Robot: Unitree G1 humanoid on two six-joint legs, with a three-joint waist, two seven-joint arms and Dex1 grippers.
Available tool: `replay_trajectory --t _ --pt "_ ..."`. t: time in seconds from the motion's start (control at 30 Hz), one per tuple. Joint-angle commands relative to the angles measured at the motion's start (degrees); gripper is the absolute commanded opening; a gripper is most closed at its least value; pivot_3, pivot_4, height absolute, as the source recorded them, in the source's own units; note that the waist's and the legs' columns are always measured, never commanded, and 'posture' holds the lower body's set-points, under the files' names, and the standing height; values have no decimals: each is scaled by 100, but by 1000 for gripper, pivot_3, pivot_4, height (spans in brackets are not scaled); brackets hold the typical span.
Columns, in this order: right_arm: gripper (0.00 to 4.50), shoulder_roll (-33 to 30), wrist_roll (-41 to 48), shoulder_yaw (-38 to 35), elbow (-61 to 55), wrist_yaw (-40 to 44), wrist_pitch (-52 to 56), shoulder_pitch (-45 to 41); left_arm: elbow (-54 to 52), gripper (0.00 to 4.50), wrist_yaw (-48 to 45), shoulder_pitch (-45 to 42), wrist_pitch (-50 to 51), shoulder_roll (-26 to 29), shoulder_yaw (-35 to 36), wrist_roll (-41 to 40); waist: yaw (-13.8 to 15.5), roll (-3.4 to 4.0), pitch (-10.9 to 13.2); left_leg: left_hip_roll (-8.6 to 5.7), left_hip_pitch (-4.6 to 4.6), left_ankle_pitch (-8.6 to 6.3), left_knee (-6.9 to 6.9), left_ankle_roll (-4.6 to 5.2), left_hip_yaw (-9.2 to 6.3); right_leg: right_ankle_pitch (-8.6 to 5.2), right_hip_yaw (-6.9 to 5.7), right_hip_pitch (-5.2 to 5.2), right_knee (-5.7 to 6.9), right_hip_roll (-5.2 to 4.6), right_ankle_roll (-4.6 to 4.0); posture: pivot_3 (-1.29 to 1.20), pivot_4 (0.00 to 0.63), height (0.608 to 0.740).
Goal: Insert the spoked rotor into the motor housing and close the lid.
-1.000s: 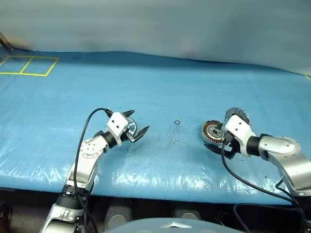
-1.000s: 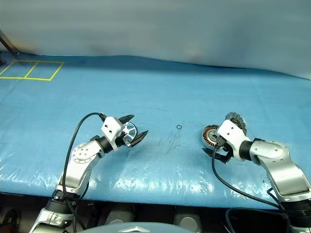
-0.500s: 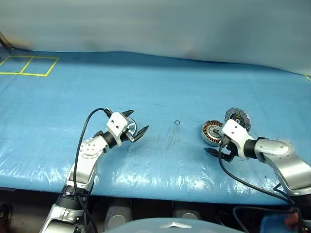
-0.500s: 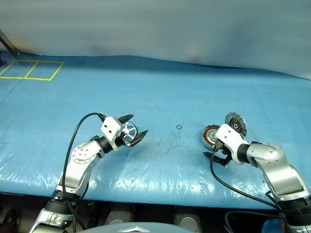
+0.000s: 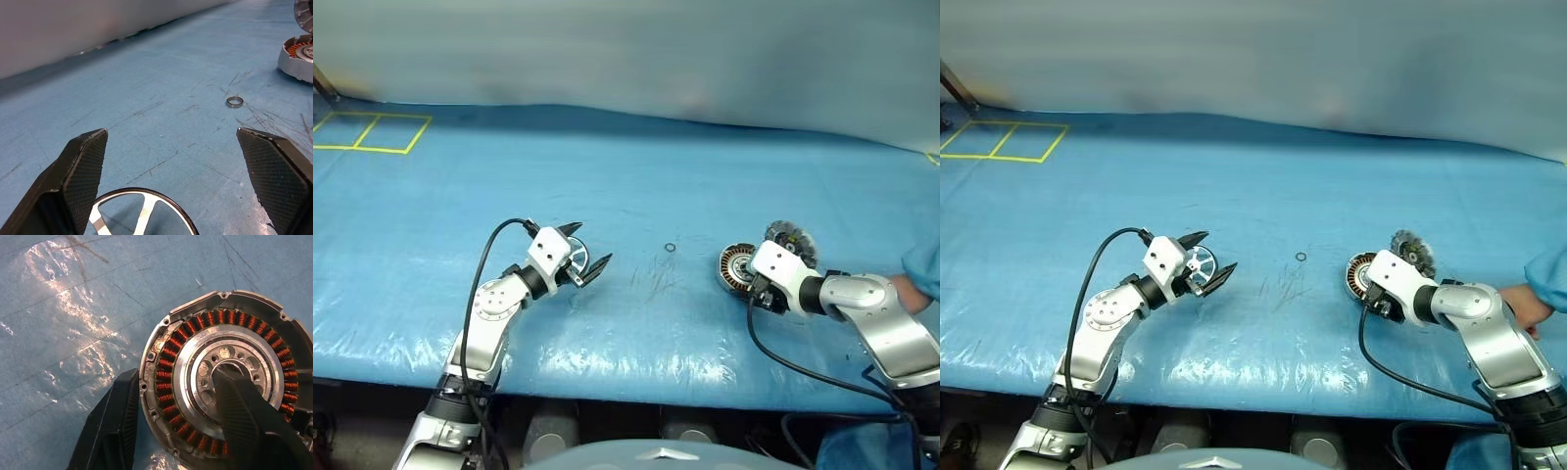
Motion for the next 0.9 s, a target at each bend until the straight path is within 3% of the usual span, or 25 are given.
replay_trajectory --t 0.03,0.2,0.5,0.9 --pt "1976 -5 -160 333 -128 104 -111 98 -42 4500 46 -2 -76 21 67 -10 0 -2 -1 0 3 0 2 0 0 0 0 3 0 0 0 0 150 740" --pt "1976 42 -391 463 -450 97 -461 40 -65 4500 77 49 -58 86 124 -7 -10 -4 -2 1 6 -1 0 -1 -1 0 -1 4 0 0 0 0 150 740" --pt "1976 347 -641 1289 -1113 556 -1162 -803 -44 4500 108 57 -42 215 197 -22 -3 0 6 0 -10 -1 -7 -2 0 0 0 -15 1 0 0 0 150 740" --pt "1976 419 -993 2102 -882 1385 -1764 -1486 -161 4500 169 194 -28 249 288 5 29 -1 13 0 -15 -1 -10 -3 0 0 -2 -21 1 0 0 0 150 740"
